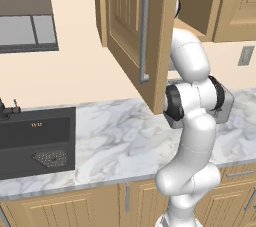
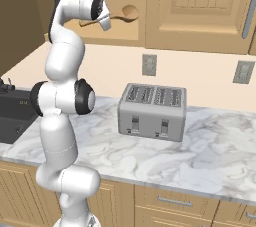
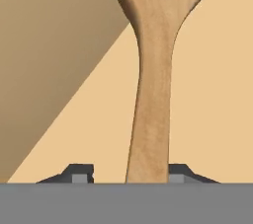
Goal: Organize the utensils by type. Pick up the wooden spoons from the counter and place them in the open cabinet. Then pick up the metallic utensils from the counter and place them in the open drawer.
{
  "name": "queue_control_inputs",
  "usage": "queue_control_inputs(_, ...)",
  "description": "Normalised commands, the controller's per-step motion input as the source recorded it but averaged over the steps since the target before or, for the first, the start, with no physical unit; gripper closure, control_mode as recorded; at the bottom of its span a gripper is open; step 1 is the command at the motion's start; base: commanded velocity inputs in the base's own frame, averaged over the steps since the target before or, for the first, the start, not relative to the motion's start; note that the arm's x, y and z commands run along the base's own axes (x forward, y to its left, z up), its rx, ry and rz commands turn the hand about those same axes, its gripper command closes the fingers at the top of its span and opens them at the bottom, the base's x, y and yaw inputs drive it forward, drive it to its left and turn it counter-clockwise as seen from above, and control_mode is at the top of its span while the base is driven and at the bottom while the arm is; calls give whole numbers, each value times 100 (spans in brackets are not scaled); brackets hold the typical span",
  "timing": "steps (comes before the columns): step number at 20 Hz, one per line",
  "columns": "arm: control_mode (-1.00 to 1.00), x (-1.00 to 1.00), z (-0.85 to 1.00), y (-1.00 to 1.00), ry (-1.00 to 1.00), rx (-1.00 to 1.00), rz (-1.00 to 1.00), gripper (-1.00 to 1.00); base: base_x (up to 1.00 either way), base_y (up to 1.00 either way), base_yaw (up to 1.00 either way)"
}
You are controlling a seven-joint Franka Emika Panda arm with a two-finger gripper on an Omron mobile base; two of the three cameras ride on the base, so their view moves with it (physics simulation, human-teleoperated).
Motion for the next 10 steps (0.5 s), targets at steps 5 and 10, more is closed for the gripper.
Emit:
queue_control_inputs(5,-100,22,-19,-18,-11,21,1,-100,0,0,0)
queue_control_inputs(10,-100,12,-16,-11,-15,22,2,-100,0,0,0)
